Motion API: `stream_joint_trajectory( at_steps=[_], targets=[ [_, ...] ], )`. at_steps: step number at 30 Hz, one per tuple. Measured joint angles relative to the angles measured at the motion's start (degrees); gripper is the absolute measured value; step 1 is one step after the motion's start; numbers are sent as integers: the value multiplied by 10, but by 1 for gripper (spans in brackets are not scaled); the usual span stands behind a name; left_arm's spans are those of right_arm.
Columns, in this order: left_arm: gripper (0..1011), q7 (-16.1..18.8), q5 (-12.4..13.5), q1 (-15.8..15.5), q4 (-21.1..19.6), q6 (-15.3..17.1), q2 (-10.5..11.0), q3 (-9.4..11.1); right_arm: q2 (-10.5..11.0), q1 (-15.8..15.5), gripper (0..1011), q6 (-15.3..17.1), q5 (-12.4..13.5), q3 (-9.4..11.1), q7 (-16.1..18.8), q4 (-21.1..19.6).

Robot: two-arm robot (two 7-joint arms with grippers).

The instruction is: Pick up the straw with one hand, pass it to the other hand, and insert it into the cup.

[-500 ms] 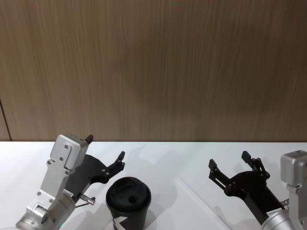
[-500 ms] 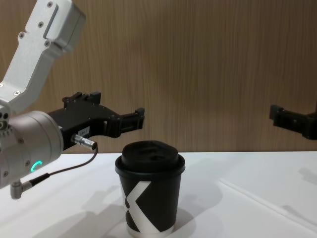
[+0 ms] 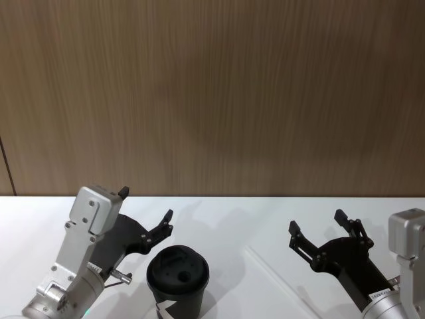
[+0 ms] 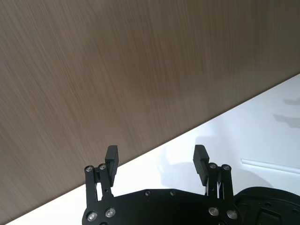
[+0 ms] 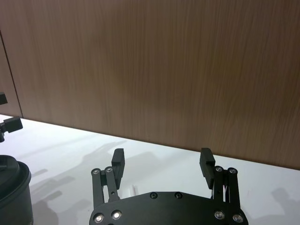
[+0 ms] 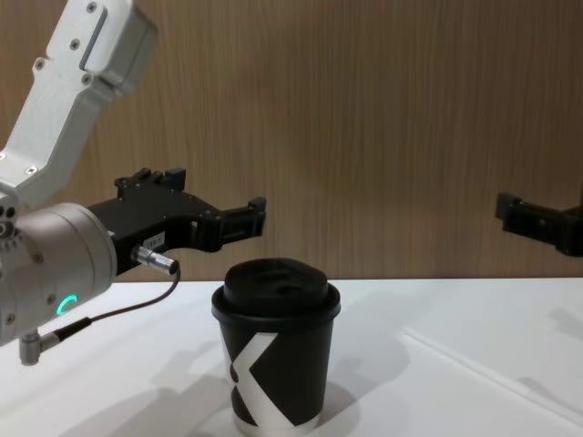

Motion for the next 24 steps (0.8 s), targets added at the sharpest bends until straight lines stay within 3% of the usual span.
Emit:
stream_joint_trajectory(
  at_steps=[14, 24],
  targets=[
    [1003, 0, 0, 0, 0, 0, 0, 0, 0, 0, 1001, 2, -2, 0, 0, 0],
    [1003, 0, 0, 0, 0, 0, 0, 0, 13, 8, 1001, 40, -26, -11, 1, -10]
  ],
)
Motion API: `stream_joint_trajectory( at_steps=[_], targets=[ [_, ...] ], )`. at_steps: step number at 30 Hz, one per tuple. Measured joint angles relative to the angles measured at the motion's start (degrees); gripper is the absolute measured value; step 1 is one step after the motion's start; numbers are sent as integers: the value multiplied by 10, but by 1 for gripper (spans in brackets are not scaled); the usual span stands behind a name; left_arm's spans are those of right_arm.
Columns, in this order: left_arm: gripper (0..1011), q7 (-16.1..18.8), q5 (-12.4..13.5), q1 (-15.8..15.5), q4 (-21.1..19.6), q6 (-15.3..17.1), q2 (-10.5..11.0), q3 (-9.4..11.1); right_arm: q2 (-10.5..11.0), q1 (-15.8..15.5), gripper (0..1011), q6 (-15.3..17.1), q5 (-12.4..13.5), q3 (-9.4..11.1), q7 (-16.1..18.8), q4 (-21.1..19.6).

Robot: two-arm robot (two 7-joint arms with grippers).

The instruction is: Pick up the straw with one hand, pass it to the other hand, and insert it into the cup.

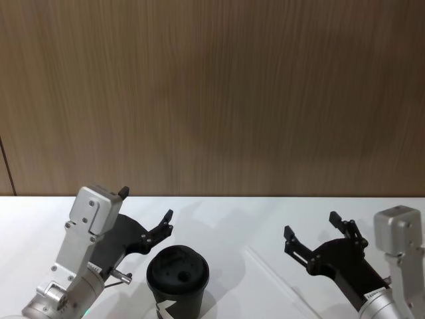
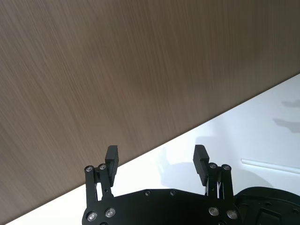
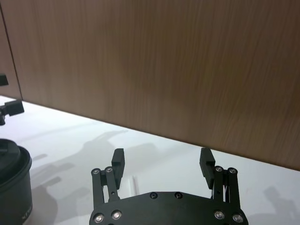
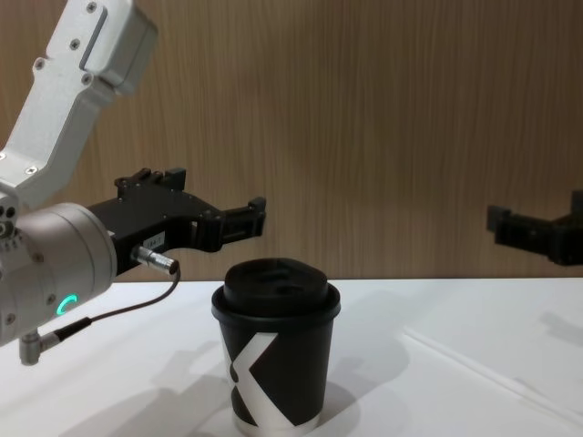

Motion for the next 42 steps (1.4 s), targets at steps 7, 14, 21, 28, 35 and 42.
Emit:
stream_joint_trajectory(
  at_steps=[7, 14, 21, 28, 35, 42],
  targets=[
    [1003, 0, 0, 0, 0, 0, 0, 0, 21, 13, 1001, 39, -13, -11, 24, -3],
    [1003, 0, 0, 0, 0, 0, 0, 0, 43, 30, 1001, 86, -15, -18, 59, 3],
    [1003, 0, 0, 0, 0, 0, 0, 0, 60, 41, 1001, 122, -8, -17, 91, 15],
    [1003, 0, 0, 0, 0, 0, 0, 0, 70, 46, 1001, 140, 4, -7, 114, 32],
    [1003, 0, 0, 0, 0, 0, 0, 0, 74, 55, 1001, 154, 21, 1, 135, 52],
    [1003, 0, 0, 0, 0, 0, 0, 0, 75, 66, 1001, 170, 40, 5, 155, 73]
  ],
)
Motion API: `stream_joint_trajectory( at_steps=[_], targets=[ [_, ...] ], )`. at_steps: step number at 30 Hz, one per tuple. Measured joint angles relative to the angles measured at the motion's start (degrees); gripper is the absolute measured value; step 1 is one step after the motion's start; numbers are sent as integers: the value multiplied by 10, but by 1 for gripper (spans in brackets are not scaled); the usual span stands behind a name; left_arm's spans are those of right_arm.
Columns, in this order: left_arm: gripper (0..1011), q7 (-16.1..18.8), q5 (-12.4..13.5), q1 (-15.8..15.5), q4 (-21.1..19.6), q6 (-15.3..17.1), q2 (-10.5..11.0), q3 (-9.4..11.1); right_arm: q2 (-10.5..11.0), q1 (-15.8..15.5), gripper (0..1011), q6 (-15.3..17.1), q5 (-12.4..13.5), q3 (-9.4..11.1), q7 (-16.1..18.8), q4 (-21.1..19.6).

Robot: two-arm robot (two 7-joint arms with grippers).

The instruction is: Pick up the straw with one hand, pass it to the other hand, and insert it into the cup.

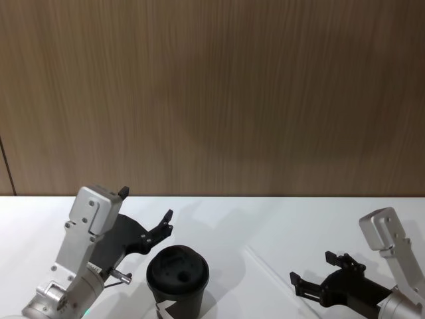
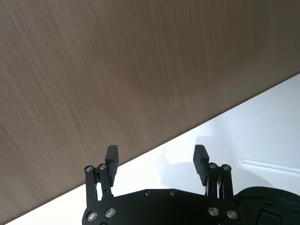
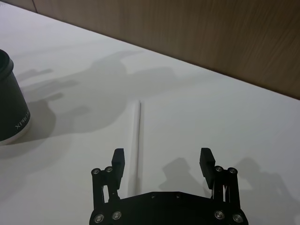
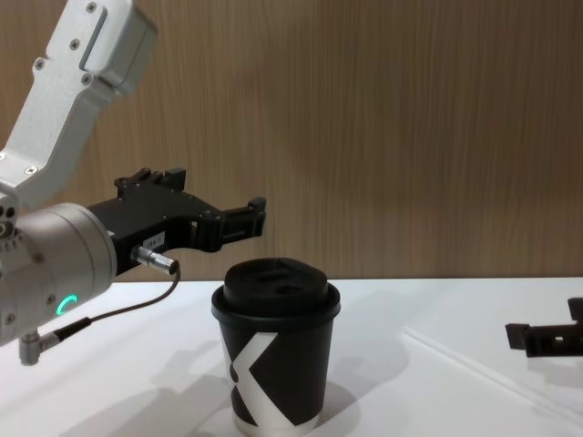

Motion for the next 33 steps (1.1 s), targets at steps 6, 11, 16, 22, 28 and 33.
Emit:
stream_joint_trajectory(
  at_steps=[6, 11, 16, 22, 28, 33],
  targets=[
    [1003, 0, 0, 0, 0, 0, 0, 0, 0, 10, 1001, 13, 12, -2, 12, 14],
    [1003, 0, 0, 0, 0, 0, 0, 0, 1, 16, 1001, 19, 16, -7, 19, 23],
    [1003, 0, 0, 0, 0, 0, 0, 0, 2, 25, 1001, 25, 17, -15, 24, 34],
    [1003, 0, 0, 0, 0, 0, 0, 0, 3, 33, 1001, 28, 17, -25, 28, 44],
    [1003, 0, 0, 0, 0, 0, 0, 0, 3, 41, 1001, 31, 14, -36, 29, 53],
    [1003, 0, 0, 0, 0, 0, 0, 0, 4, 45, 988, 31, 13, -42, 30, 57]
  ],
)
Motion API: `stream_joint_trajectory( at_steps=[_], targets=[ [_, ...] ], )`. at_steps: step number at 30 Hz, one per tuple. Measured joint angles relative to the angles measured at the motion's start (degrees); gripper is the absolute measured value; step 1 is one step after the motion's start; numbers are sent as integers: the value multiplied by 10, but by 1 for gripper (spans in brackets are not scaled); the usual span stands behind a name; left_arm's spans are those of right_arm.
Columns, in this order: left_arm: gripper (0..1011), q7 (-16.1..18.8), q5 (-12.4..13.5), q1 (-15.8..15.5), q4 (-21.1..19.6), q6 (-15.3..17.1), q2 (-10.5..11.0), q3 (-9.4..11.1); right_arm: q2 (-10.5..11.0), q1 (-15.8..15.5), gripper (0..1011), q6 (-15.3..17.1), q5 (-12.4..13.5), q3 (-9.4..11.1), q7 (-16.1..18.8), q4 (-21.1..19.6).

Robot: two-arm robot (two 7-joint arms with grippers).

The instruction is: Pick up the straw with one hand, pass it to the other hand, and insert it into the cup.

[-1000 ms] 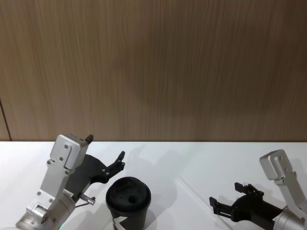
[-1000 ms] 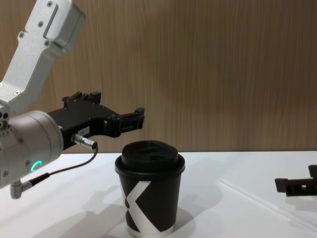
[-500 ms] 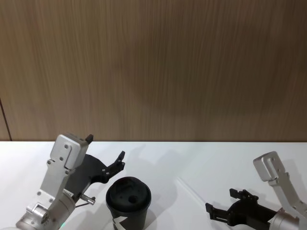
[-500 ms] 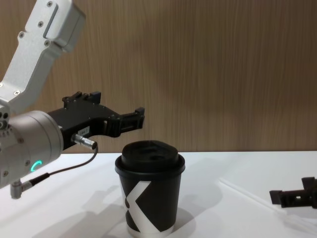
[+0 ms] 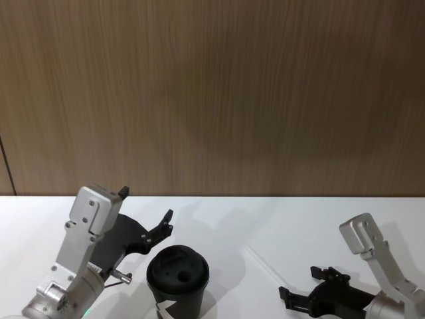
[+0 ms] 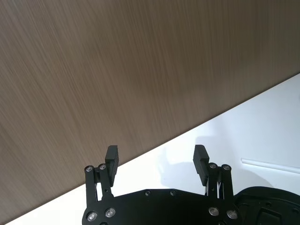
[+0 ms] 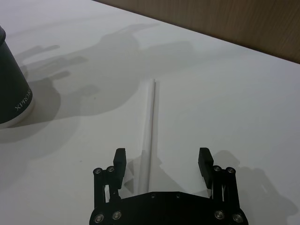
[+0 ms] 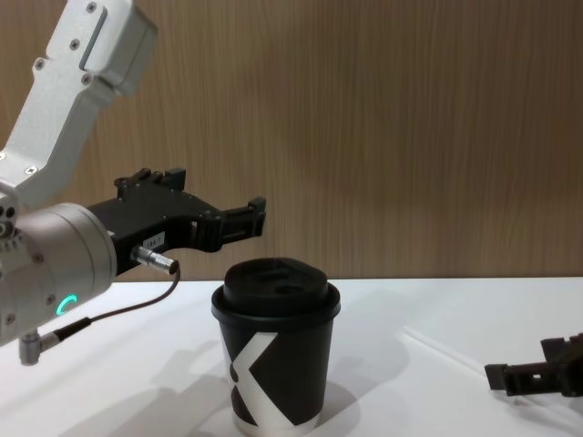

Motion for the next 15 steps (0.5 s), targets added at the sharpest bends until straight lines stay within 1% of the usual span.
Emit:
stream_joint_trajectory(
  at_steps=[4, 6, 8, 9, 11, 12, 14, 15],
  targets=[
    [1003, 0, 0, 0, 0, 0, 0, 0, 1, 3, 912, 0, -1, -4, 0, 2],
    [1002, 0, 0, 0, 0, 0, 0, 0, 2, 4, 851, 0, -2, -7, 0, 3],
    [1003, 0, 0, 0, 0, 0, 0, 0, 3, 5, 812, -1, -2, -10, 1, 4],
    [1003, 0, 0, 0, 0, 0, 0, 0, 4, 6, 757, -1, -3, -11, 1, 4],
    [1003, 0, 0, 0, 0, 0, 0, 0, 4, 6, 729, -2, -3, -13, 1, 4],
    [1003, 0, 0, 0, 0, 0, 0, 0, 5, 7, 699, -3, -4, -15, 1, 4],
    [1003, 0, 0, 0, 0, 0, 0, 0, 6, 8, 601, -3, -5, -17, 1, 4],
    [1003, 0, 0, 0, 0, 0, 0, 0, 6, 8, 587, -3, -5, -18, 1, 4]
  ],
)
